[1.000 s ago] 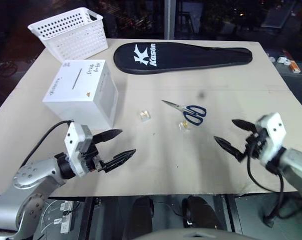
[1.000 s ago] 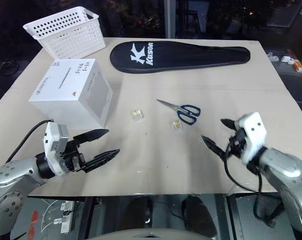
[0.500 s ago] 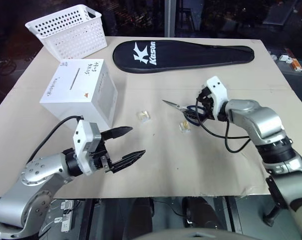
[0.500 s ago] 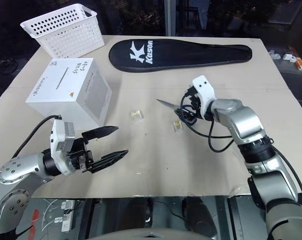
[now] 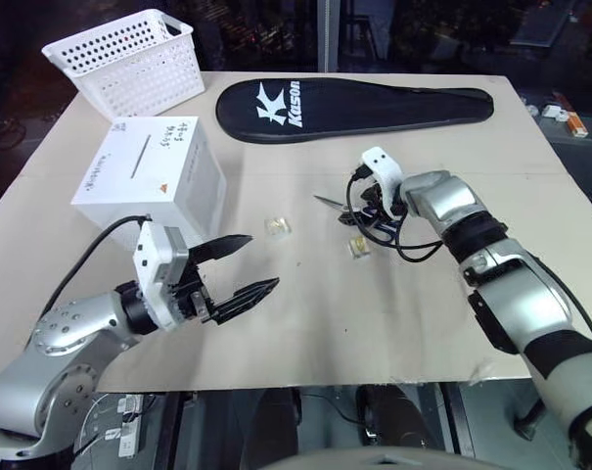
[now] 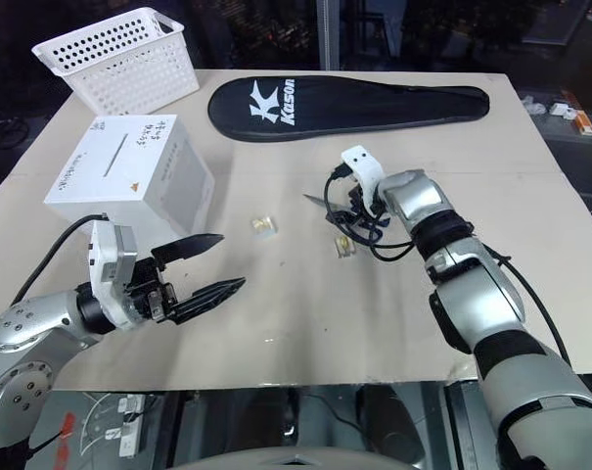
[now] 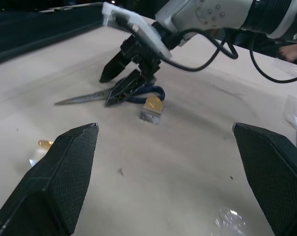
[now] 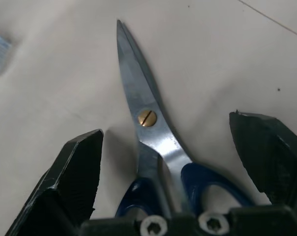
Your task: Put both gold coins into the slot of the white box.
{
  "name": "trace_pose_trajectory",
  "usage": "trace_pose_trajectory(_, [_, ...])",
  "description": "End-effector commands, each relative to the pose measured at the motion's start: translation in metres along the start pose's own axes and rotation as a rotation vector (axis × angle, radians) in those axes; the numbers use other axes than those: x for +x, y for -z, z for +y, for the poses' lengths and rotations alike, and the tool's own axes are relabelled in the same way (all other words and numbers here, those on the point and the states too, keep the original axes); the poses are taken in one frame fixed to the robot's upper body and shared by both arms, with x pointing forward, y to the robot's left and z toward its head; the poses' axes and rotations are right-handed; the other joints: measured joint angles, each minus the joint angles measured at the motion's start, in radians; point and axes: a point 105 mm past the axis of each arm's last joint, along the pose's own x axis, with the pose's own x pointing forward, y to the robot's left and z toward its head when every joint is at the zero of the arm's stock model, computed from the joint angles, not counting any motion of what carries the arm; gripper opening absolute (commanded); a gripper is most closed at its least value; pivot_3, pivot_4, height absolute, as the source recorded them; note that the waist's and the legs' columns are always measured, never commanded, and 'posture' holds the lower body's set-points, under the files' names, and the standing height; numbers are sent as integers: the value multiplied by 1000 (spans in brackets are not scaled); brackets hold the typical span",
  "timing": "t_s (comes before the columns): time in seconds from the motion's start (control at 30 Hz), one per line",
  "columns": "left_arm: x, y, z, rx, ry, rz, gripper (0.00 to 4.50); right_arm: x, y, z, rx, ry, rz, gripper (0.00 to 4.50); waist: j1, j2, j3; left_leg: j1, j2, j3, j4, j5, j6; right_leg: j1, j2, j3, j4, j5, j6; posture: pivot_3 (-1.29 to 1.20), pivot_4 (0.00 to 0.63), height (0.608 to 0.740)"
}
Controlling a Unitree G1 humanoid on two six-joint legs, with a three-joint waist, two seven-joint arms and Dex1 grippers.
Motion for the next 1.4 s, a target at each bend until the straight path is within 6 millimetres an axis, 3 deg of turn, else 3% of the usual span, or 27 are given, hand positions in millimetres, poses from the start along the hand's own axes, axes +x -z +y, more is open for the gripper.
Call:
trace_pose_trajectory(0.03, [-1,-12,-6,29,-8,-27,4500,3,27,-2,-39,-27,102,3132,3,0,0,0,0,0,0,0,0,0,0,0,1,0,0,0,150,727])
trace_pose_trajectory(0.17, [-1,-14,-7,28,-17,-26,4500,2,33,-1,-87,-61,123,1245,10,0,0,2,0,-1,2,0,0,0,0,-1,7,0,0,0,150,727])
trace_pose_trajectory(0.27, [2,-16,-9,34,-10,-28,4500,0,36,-2,-97,-73,117,414,12,0,0,2,-1,-1,4,0,0,0,0,-1,9,0,0,0,150,727])
trace_pose_trajectory(0.43, [8,-19,-18,34,62,-38,4500,-29,25,-25,-21,-29,21,304,25,1,0,1,-1,-1,4,0,0,0,0,-1,9,-1,0,0,150,727])
trace_pose_trajectory(0.47, [10,-19,-20,30,86,-41,4500,-44,27,-32,-1,-11,5,276,34,1,1,1,-1,-1,4,0,0,0,-1,-1,9,-1,0,0,150,727])
trace_pose_trajectory(0.57, [19,-18,-25,8,162,-41,4500,-97,46,-45,69,70,-17,273,60,4,2,-2,-2,-2,4,0,0,-1,-2,-2,7,-1,0,0,150,727])
trace_pose_trajectory(0.63, [24,-16,-26,4,187,-41,4500,-122,59,-45,118,133,-16,271,67,5,3,-3,-2,-1,4,0,0,-3,-1,-1,5,-1,0,0,150,727])
trace_pose_trajectory(0.73, [39,-17,-31,-1,243,-61,4500,-167,94,-39,261,308,6,246,56,6,3,-10,-1,-2,4,0,0,-8,0,-1,5,-1,0,0,150,727])
trace_pose_trajectory(0.97, [52,-29,-40,-3,385,-101,4500,-193,149,-23,392,532,88,245,8,6,3,-12,-1,-2,4,0,0,-12,1,1,7,-1,0,0,150,727])
trace_pose_trajectory(1.13, [52,-28,-42,-3,410,-98,4500,-194,165,-16,370,561,90,2588,8,6,3,-11,-2,-2,6,0,0,-11,1,1,9,-1,1,0,150,727])
trace_pose_trajectory(1.2, [51,-26,-40,-21,395,-98,4500,-196,156,-11,348,546,40,3377,10,6,3,-11,-2,-2,6,0,0,-11,1,1,9,-1,1,0,150,727])
trace_pose_trajectory(1.27, [48,-22,-32,-55,316,-99,4500,-196,123,4,242,473,-114,4242,7,6,3,-11,-2,-2,6,0,0,-11,1,1,9,-1,1,0,150,727])
trace_pose_trajectory(1.33, [44,-19,-24,-56,239,-95,4500,-195,96,22,161,393,-239,4381,4,6,3,-11,-1,-2,6,0,0,-11,1,1,10,-1,1,0,150,727])
trace_pose_trajectory(1.4, [36,-12,-11,-15,111,-88,4500,-181,79,44,108,312,-301,4381,4,6,3,-10,-1,-2,5,0,0,-11,2,1,10,-3,4,0,150,727])
